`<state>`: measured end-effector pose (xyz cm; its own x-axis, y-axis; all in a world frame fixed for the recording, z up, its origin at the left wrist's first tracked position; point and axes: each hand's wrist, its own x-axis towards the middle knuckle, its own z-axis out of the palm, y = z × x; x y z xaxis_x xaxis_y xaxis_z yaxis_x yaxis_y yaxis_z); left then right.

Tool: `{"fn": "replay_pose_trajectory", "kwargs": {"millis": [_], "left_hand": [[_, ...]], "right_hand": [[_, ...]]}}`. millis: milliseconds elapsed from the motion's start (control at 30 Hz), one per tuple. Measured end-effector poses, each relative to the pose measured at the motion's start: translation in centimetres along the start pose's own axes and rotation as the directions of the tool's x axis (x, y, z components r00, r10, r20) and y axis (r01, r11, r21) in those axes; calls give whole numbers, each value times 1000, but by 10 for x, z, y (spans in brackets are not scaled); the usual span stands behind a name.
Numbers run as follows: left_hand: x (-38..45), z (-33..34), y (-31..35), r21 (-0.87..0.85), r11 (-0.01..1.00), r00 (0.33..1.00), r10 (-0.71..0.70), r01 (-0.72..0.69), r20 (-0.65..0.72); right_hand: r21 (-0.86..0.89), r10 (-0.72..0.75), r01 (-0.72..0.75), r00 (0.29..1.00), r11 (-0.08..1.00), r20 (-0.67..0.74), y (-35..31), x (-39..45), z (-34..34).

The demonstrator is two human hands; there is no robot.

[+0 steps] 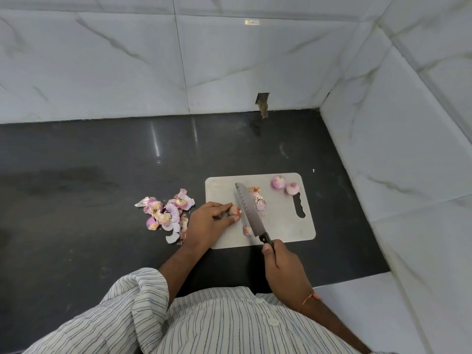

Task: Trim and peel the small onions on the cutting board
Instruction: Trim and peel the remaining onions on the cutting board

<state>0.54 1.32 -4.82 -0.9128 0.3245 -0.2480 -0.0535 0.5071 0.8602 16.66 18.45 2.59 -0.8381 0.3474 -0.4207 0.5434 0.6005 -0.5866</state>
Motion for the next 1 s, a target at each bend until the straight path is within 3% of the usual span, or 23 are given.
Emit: {"fn": "replay_pose_trajectory", "kwargs": {"millis": [433, 733, 1000], "left_hand": [[2, -4, 2, -25, 1000, 1000, 17, -16, 13], [0, -11, 0, 20, 998, 992, 65, -67, 104], [0, -5, 1, -6, 1000, 998, 24, -24, 55]], "right_hand": [[-329, 1, 29, 996, 944, 92, -13, -6, -3], [-393, 9, 41, 992, 918, 126, -24, -6, -1], [-396, 22, 33, 991, 917, 133, -23, -6, 1]]}}
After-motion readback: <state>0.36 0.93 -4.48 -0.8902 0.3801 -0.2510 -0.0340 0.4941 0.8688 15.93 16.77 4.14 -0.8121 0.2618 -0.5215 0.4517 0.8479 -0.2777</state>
